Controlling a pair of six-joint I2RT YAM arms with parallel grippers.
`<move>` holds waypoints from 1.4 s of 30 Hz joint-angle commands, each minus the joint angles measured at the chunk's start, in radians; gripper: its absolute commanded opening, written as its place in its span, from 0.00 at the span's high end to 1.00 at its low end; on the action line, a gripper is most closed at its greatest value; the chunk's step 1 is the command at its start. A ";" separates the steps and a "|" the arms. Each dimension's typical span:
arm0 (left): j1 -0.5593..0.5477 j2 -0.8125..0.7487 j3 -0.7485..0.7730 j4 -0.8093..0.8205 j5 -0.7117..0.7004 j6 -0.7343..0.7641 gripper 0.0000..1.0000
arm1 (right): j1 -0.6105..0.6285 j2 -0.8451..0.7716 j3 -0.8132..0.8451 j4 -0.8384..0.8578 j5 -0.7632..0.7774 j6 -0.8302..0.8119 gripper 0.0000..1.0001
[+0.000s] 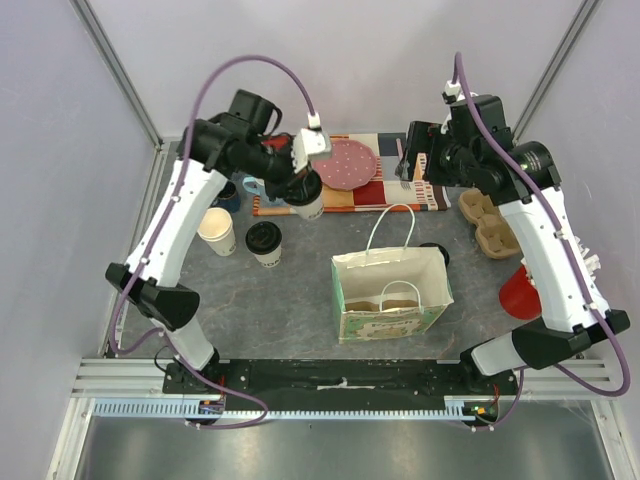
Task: Pack the takeout coffee
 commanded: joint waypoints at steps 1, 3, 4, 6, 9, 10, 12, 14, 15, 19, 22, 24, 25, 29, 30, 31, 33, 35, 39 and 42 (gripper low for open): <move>-0.021 -0.058 0.231 -0.182 -0.003 -0.346 0.98 | -0.003 -0.059 -0.003 0.044 -0.004 0.040 0.02; -0.045 -0.087 0.263 -0.181 0.000 -0.435 0.98 | -0.003 -0.066 -0.006 0.042 -0.004 0.044 0.02; -0.054 -0.099 0.280 -0.181 0.017 -0.455 0.98 | -0.003 -0.068 -0.008 0.042 -0.004 0.046 0.02; -0.091 -0.137 0.288 -0.172 0.068 -0.525 0.98 | -0.003 -0.074 -0.012 0.039 -0.007 0.047 0.02; -0.191 -0.179 0.288 -0.165 0.042 -0.519 0.98 | -0.003 -0.083 -0.025 0.027 -0.011 0.053 0.02; -0.203 -0.203 0.291 -0.167 0.036 -0.524 0.98 | -0.003 -0.085 -0.029 0.022 -0.013 0.053 0.02; -0.208 -0.223 0.294 -0.173 0.066 -0.538 0.98 | -0.003 -0.096 -0.051 0.016 -0.021 0.064 0.02; -0.211 -0.252 0.291 -0.175 0.094 -0.565 0.98 | -0.004 -0.111 -0.069 0.013 -0.019 0.072 0.02; -0.211 -0.262 0.285 -0.175 0.135 -0.575 0.98 | -0.003 -0.115 -0.077 0.013 -0.014 0.073 0.02; -0.235 -0.308 0.176 -0.129 0.211 -0.630 0.98 | -0.003 -0.145 -0.106 0.008 -0.004 0.092 0.02; -0.292 -0.289 0.153 -0.078 0.179 -0.702 0.98 | -0.003 -0.158 -0.108 0.002 0.012 0.099 0.02; -0.337 -0.260 0.155 -0.035 0.111 -0.731 0.98 | -0.003 -0.168 -0.103 -0.004 0.030 0.098 0.02; -0.350 -0.253 0.156 -0.018 0.082 -0.758 0.98 | -0.004 -0.171 -0.100 -0.006 0.035 0.098 0.02; -0.410 -0.214 0.155 0.043 -0.056 -0.799 0.98 | -0.003 -0.200 -0.114 -0.013 0.052 0.092 0.02; -0.421 -0.211 0.145 0.071 -0.079 -0.833 0.98 | -0.003 -0.209 -0.121 -0.016 0.055 0.093 0.02; -0.429 -0.214 0.135 0.088 -0.093 -0.858 0.98 | -0.003 -0.217 -0.141 -0.015 0.059 0.092 0.02; -0.455 -0.217 0.095 0.127 -0.136 -0.884 0.98 | -0.003 -0.247 -0.163 -0.019 0.067 0.098 0.02; -0.485 -0.219 0.067 0.172 -0.174 -0.917 0.98 | -0.003 -0.283 -0.189 -0.024 0.076 0.102 0.02; -0.547 -0.205 0.037 0.195 -0.259 -0.930 0.98 | -0.001 -0.333 -0.215 -0.042 0.104 0.112 0.02; -0.578 -0.190 0.000 0.201 -0.326 -0.927 0.98 | -0.003 -0.362 -0.226 -0.056 0.122 0.116 0.02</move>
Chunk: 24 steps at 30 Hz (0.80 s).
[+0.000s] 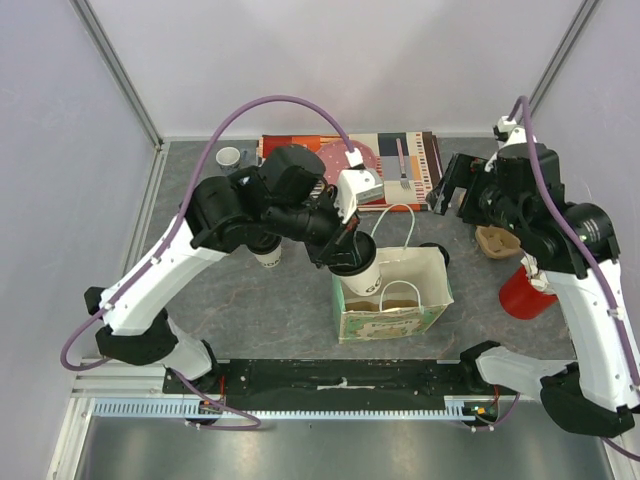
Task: Pack the takeout coffee
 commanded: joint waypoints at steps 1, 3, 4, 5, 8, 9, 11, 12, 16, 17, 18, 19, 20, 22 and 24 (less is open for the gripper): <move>-0.038 0.019 -0.040 0.074 -0.141 -0.062 0.98 | -0.002 -0.052 -0.015 -0.026 0.052 0.026 0.02; -0.038 0.037 -0.040 0.074 -0.182 -0.061 0.98 | -0.002 -0.064 -0.018 -0.033 0.060 0.034 0.02; -0.040 0.045 -0.035 0.074 -0.194 -0.059 0.98 | -0.002 -0.075 -0.021 -0.036 0.060 0.041 0.02; -0.040 0.060 -0.025 0.075 -0.204 -0.056 0.98 | -0.002 -0.081 -0.022 -0.042 0.064 0.044 0.02; -0.046 0.076 -0.011 0.086 -0.187 -0.053 0.98 | -0.002 -0.100 -0.030 -0.050 0.078 0.055 0.02; -0.050 0.080 -0.008 0.086 -0.179 -0.050 0.98 | -0.002 -0.103 -0.033 -0.053 0.081 0.058 0.02; -0.070 0.088 -0.012 0.085 -0.164 -0.048 0.98 | -0.002 -0.110 -0.039 -0.056 0.086 0.060 0.02; -0.077 0.091 -0.014 0.074 -0.161 -0.047 0.98 | -0.002 -0.110 -0.041 -0.055 0.086 0.061 0.02; -0.093 0.088 -0.045 0.074 -0.175 -0.048 0.98 | -0.002 -0.100 -0.044 -0.056 0.080 0.051 0.02; -0.098 0.087 -0.066 0.075 -0.193 -0.044 0.98 | -0.002 -0.098 -0.045 -0.055 0.080 0.049 0.02; -0.103 0.082 -0.078 0.086 -0.208 -0.033 0.98 | -0.002 -0.098 -0.052 -0.056 0.077 0.046 0.02; -0.109 0.083 -0.095 0.092 -0.221 -0.026 0.98 | -0.002 -0.097 -0.058 -0.055 0.078 0.044 0.02; -0.121 0.085 -0.120 0.098 -0.248 -0.021 0.98 | -0.002 -0.097 -0.062 -0.050 0.075 0.043 0.02; -0.132 0.099 -0.132 0.112 -0.277 -0.028 0.98 | -0.002 -0.100 -0.079 -0.047 0.075 0.043 0.02; -0.143 0.109 -0.141 0.118 -0.291 -0.056 0.98 | -0.002 -0.106 -0.088 -0.041 0.069 0.047 0.02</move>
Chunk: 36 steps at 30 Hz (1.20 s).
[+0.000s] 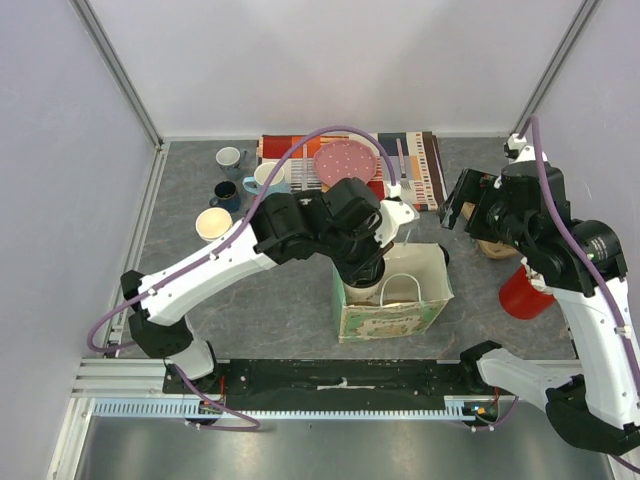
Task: Pack the takeout coffee
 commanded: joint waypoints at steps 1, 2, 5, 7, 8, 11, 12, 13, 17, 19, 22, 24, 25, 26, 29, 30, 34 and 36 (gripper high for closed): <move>-0.028 0.021 -0.015 0.055 -0.088 -0.044 0.98 | -0.002 -0.010 -0.019 0.013 0.003 0.008 0.02; -0.029 0.024 -0.017 0.056 -0.094 -0.051 0.98 | -0.002 -0.011 -0.019 0.011 0.000 0.005 0.02; -0.033 0.013 -0.055 0.099 -0.116 -0.083 0.98 | -0.002 -0.020 -0.020 0.005 0.001 0.002 0.02; -0.045 -0.003 -0.120 0.143 -0.137 -0.093 0.98 | -0.002 -0.030 -0.031 0.005 0.006 0.005 0.02; -0.048 -0.022 -0.145 0.192 -0.145 -0.093 0.98 | -0.002 -0.033 -0.034 0.005 0.006 0.006 0.02; -0.055 -0.031 -0.204 0.229 -0.134 -0.094 0.98 | -0.002 -0.033 -0.039 0.005 0.003 0.009 0.02; -0.055 -0.031 -0.207 0.223 -0.123 -0.087 0.98 | -0.002 -0.031 -0.034 0.004 0.001 0.008 0.02; -0.055 -0.033 -0.205 0.217 -0.082 -0.076 0.98 | -0.002 -0.031 -0.032 0.004 0.001 0.006 0.02; -0.064 -0.083 -0.236 0.220 -0.042 -0.047 0.98 | -0.002 -0.030 -0.037 0.004 0.003 -0.004 0.02; -0.064 -0.095 -0.289 0.222 -0.036 -0.039 0.98 | -0.002 -0.031 -0.043 0.004 0.001 -0.001 0.02; -0.064 -0.100 -0.329 0.219 0.021 -0.019 0.98 | -0.002 -0.034 -0.054 0.007 -0.005 0.000 0.02; -0.064 -0.083 -0.284 0.166 0.089 -0.021 0.98 | -0.002 -0.037 -0.051 0.004 -0.006 0.000 0.02; -0.064 -0.080 -0.252 0.144 0.114 -0.022 0.98 | -0.002 -0.039 -0.049 0.002 -0.006 -0.001 0.02; -0.064 -0.079 -0.221 0.121 0.140 -0.022 0.98 | -0.002 -0.039 -0.043 0.002 -0.008 -0.001 0.02; -0.064 -0.123 -0.168 0.119 0.183 -0.002 0.98 | -0.002 -0.042 -0.039 -0.007 -0.005 -0.003 0.02; -0.064 -0.137 -0.184 0.127 0.177 0.001 0.98 | -0.003 -0.042 -0.040 -0.009 -0.005 -0.001 0.02; -0.064 -0.157 -0.173 0.105 0.124 -0.005 0.98 | -0.002 -0.045 -0.048 -0.007 -0.003 0.003 0.02; -0.064 -0.158 -0.161 0.104 0.101 -0.005 0.98 | -0.002 -0.045 -0.046 -0.009 -0.005 0.003 0.02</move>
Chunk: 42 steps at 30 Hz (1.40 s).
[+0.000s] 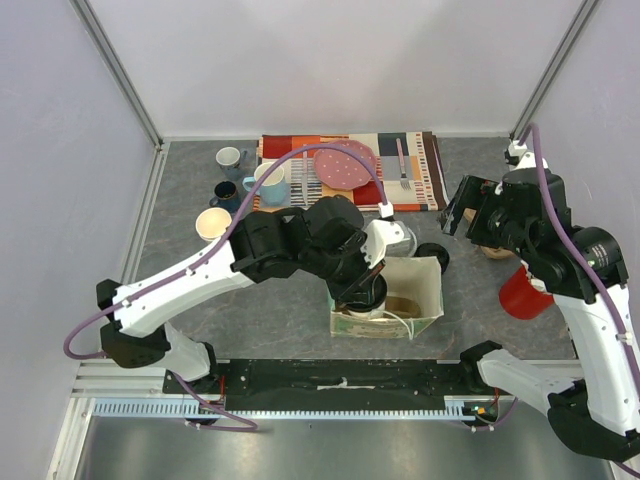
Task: Pack the takeout coffee
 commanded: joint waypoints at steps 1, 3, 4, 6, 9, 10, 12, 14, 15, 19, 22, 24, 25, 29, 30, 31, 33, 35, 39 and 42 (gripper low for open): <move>-0.004 -0.028 0.051 -0.018 -0.020 0.025 0.98 | -0.002 -0.012 0.006 -0.007 -0.001 0.003 0.02; -0.004 -0.026 0.056 -0.021 -0.020 0.026 0.98 | -0.002 -0.010 0.008 -0.007 -0.001 0.000 0.02; -0.004 -0.022 0.061 -0.023 -0.017 0.029 0.98 | -0.002 -0.009 0.009 -0.008 -0.001 0.002 0.02; -0.005 -0.013 0.103 -0.032 0.004 0.036 0.98 | -0.002 -0.006 0.011 -0.008 -0.002 -0.001 0.02; -0.005 -0.013 0.096 -0.015 0.004 0.033 0.98 | -0.002 -0.002 0.014 -0.007 -0.004 -0.001 0.02; -0.005 -0.013 0.084 -0.009 0.001 0.031 0.98 | -0.002 -0.002 0.012 -0.007 -0.002 -0.001 0.02; -0.005 -0.006 0.042 0.023 -0.002 0.033 0.98 | -0.002 -0.001 0.012 -0.005 -0.004 -0.001 0.02; -0.005 -0.005 0.015 0.059 0.001 0.030 0.98 | -0.002 0.001 0.011 -0.005 -0.005 0.002 0.02; -0.004 0.003 -0.008 0.083 -0.006 0.026 0.98 | -0.002 0.001 0.012 -0.007 -0.004 0.002 0.02; -0.001 0.024 -0.041 0.100 -0.077 0.022 0.98 | -0.002 0.002 0.020 -0.007 -0.008 -0.003 0.02; 0.002 0.003 -0.096 0.154 -0.094 0.046 0.98 | -0.002 -0.002 0.011 -0.008 -0.010 -0.001 0.02; 0.002 -0.006 -0.149 0.169 -0.114 0.059 0.98 | -0.002 -0.002 0.006 -0.008 -0.010 -0.003 0.02; 0.002 -0.013 -0.168 0.175 -0.123 0.063 0.98 | -0.002 0.001 0.005 -0.007 -0.011 -0.003 0.02; 0.002 -0.022 -0.267 0.191 -0.145 0.079 0.98 | -0.002 0.010 0.009 -0.005 -0.016 -0.009 0.02; 0.002 -0.023 -0.278 0.195 -0.140 0.082 0.98 | -0.002 0.011 0.009 -0.005 -0.016 -0.009 0.02; 0.002 -0.023 -0.288 0.198 -0.135 0.083 0.98 | -0.002 0.010 0.008 -0.004 -0.014 -0.011 0.02; 0.002 -0.019 -0.304 0.208 -0.129 0.083 0.98 | -0.002 0.010 0.005 -0.004 -0.016 -0.008 0.02; 0.004 -0.016 -0.326 0.217 -0.149 0.083 0.98 | -0.002 0.007 0.000 -0.004 -0.021 -0.005 0.02; 0.002 -0.020 -0.375 0.287 -0.175 0.091 0.98 | -0.002 0.005 -0.006 -0.004 -0.022 -0.006 0.02; 0.004 -0.039 -0.406 0.326 -0.125 0.092 0.98 | -0.002 0.007 -0.006 -0.004 -0.022 -0.008 0.02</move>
